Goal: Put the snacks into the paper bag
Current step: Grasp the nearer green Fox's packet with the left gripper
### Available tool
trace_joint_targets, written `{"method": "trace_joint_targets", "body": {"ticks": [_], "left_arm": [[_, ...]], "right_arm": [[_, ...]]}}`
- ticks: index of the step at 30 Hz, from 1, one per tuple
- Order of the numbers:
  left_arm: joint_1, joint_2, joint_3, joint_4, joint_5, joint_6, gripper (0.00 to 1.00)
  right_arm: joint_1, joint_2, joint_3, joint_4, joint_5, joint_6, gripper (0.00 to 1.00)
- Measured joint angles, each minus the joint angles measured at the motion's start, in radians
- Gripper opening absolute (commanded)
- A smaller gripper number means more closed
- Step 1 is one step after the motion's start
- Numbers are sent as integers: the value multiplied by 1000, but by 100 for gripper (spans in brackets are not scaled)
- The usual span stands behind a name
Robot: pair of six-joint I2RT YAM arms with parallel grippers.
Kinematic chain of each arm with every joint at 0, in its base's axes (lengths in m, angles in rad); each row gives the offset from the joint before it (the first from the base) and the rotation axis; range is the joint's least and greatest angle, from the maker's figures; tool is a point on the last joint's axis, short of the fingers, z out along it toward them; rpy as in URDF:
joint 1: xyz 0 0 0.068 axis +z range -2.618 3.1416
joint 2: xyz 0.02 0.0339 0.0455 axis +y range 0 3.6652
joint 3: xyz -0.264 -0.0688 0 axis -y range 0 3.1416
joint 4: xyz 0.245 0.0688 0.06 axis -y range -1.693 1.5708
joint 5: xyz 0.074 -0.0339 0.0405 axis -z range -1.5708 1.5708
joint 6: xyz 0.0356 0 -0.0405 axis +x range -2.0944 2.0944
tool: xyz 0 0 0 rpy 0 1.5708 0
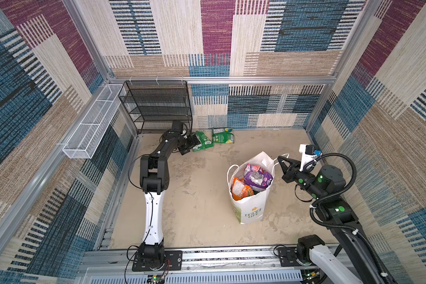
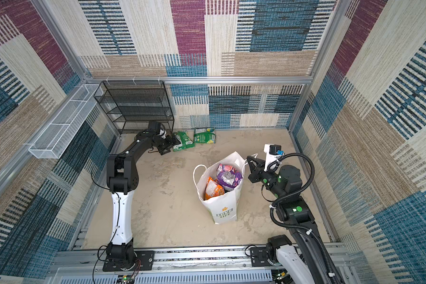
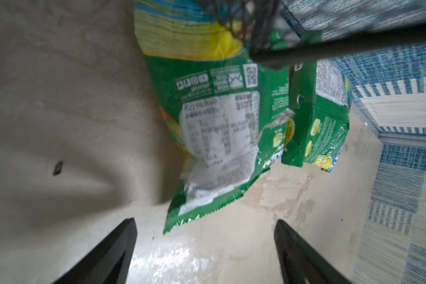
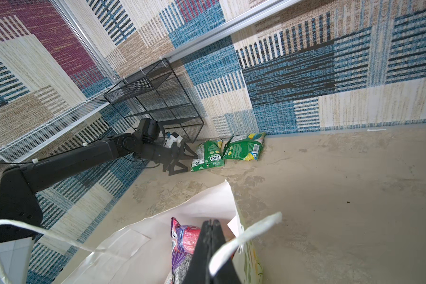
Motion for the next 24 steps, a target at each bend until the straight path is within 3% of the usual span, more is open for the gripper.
{"method": "trace_joint_targets", "body": {"ticks": [9, 16, 24], "left_arm": [[8, 92, 119, -40, 54, 2, 75], [8, 81, 43, 62, 103, -7, 63], [5, 76, -31, 188, 148, -51, 39]], "right_arm": [[0, 14, 0, 0, 11, -3, 1], [0, 20, 0, -1, 17, -3, 1], [0, 27, 0, -1, 17, -4, 1]]}}
